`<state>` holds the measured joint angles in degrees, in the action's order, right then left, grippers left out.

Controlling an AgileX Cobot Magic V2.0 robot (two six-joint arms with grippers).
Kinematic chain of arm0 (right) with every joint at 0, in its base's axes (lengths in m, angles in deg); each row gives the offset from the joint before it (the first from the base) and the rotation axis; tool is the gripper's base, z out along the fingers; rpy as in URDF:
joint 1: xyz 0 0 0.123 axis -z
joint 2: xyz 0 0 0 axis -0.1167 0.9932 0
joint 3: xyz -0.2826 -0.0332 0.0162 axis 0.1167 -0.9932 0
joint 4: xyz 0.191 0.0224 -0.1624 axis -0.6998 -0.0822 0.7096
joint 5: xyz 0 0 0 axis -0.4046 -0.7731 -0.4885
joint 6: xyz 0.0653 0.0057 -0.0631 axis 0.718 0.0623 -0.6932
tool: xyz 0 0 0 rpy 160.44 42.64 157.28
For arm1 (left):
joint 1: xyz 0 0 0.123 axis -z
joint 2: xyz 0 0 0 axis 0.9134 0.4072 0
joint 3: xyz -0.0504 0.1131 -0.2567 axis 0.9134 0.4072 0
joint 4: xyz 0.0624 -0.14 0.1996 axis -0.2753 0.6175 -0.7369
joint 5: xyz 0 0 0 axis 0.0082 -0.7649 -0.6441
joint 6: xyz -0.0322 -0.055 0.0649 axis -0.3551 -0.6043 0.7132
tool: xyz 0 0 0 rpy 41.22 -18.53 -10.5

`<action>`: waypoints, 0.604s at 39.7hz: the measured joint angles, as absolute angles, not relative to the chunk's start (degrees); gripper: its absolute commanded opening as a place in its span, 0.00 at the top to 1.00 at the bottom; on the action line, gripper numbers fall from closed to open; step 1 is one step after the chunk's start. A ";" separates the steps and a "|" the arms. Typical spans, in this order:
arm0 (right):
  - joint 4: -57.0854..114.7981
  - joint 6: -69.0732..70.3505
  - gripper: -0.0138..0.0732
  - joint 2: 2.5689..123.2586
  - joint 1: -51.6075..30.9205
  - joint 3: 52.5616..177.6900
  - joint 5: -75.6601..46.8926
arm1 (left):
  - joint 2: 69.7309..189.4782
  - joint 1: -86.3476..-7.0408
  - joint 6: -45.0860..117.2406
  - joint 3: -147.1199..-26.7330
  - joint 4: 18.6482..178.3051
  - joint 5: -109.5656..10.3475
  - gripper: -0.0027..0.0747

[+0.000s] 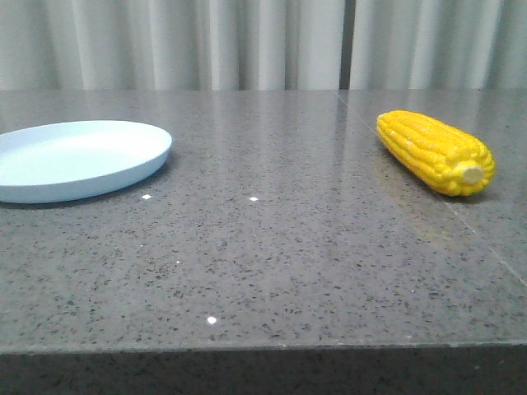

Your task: Place corn on plate with both arms

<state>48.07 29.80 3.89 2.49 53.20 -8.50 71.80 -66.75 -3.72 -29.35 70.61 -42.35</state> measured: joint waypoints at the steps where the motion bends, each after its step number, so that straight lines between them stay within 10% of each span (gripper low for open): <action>1: 48.07 29.80 0.92 3.89 2.49 53.20 -8.50 | 71.80 -66.75 -3.72 -29.35 70.61 -42.06 0.99; 24: 47.81 29.80 0.91 4.84 2.49 68.10 -13.13 | 72.50 -66.75 -3.72 -42.23 70.51 -39.00 0.99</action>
<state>47.81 29.80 4.84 2.49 68.10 -13.13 72.50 -66.75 -3.72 -42.23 70.51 -39.00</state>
